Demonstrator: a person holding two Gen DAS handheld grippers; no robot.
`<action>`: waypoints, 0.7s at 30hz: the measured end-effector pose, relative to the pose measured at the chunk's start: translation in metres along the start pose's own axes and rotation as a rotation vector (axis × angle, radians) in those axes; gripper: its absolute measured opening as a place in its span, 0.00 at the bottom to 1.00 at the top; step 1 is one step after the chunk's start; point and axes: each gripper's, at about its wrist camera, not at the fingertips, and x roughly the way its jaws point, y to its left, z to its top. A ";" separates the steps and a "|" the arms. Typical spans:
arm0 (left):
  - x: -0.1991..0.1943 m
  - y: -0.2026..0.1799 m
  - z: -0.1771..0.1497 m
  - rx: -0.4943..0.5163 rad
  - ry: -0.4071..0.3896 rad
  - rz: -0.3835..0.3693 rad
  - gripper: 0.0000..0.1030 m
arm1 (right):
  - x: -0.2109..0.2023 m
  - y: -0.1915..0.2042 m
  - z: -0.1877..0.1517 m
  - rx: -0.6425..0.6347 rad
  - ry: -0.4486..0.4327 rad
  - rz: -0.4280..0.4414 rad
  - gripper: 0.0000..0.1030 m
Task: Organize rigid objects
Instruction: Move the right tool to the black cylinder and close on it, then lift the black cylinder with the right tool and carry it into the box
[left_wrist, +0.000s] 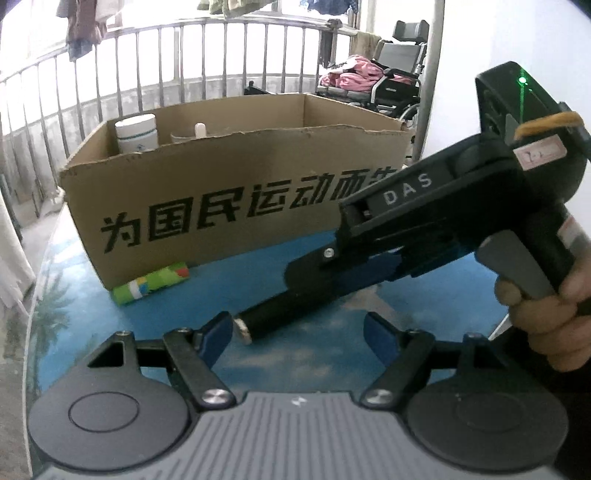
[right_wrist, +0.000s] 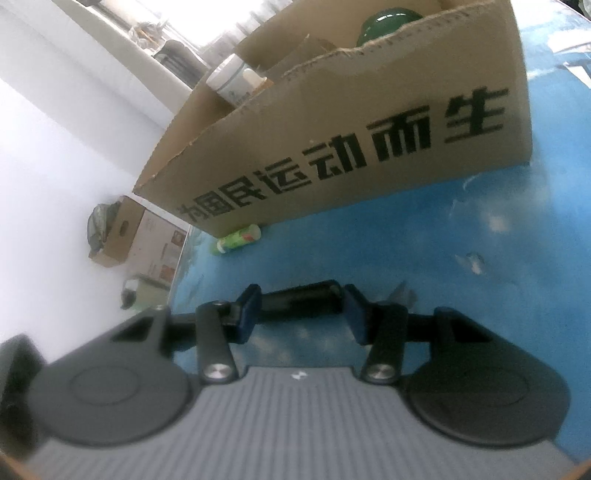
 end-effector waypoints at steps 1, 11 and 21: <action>0.000 0.002 0.000 0.001 -0.003 0.008 0.77 | 0.000 0.000 -0.001 0.003 -0.002 0.002 0.47; 0.013 0.007 -0.008 0.055 0.030 0.069 0.57 | -0.002 0.003 -0.005 -0.005 -0.003 -0.014 0.47; 0.014 0.005 -0.012 0.055 0.004 0.044 0.44 | -0.004 0.003 -0.011 -0.001 -0.005 -0.009 0.46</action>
